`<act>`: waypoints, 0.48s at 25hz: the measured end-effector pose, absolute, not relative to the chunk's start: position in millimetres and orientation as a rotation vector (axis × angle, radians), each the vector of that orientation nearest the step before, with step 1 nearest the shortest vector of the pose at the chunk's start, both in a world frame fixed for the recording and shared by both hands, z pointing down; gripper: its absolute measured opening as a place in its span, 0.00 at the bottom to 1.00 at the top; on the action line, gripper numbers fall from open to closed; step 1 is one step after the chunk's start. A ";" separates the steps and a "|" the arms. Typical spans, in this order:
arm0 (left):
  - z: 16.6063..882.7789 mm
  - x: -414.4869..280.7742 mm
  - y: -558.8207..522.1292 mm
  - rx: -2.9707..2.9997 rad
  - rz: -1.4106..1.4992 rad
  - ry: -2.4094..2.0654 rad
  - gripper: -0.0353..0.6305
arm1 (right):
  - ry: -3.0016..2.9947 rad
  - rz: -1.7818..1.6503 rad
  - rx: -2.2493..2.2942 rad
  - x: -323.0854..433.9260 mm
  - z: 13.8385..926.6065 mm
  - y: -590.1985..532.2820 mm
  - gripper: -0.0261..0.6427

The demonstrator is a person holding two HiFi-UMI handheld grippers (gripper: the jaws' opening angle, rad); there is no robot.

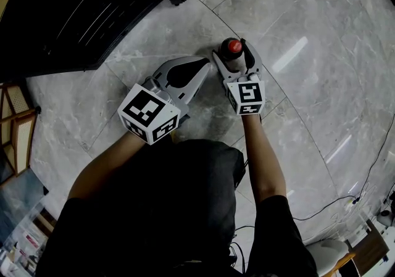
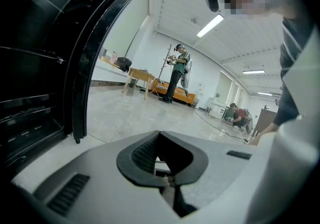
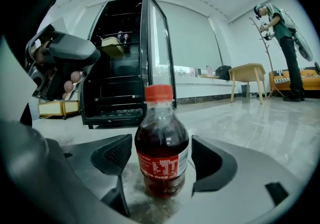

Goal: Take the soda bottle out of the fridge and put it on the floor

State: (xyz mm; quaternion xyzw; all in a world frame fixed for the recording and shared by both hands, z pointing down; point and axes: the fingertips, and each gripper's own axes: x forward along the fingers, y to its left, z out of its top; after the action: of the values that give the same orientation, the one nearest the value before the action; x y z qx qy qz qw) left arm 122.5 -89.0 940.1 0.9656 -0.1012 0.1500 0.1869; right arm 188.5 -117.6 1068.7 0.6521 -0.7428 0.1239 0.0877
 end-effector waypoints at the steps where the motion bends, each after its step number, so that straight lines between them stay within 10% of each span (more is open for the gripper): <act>1: 939.0 123.0 -88.4 2.719 0.422 -0.281 0.06 | -2.218 0.361 1.949 188.6 1064.6 -118.0 0.59; 12: 916.8 125.4 -97.6 2.721 0.396 -0.293 0.06 | -2.194 0.343 2.010 209.3 1020.6 -112.7 0.65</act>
State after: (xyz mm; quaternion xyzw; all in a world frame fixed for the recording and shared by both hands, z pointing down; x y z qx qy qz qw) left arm 125.4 -97.6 916.8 0.9667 -0.1039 0.1406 0.1869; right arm 209.3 -112.7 1020.6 0.6693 -0.7305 0.1142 0.0733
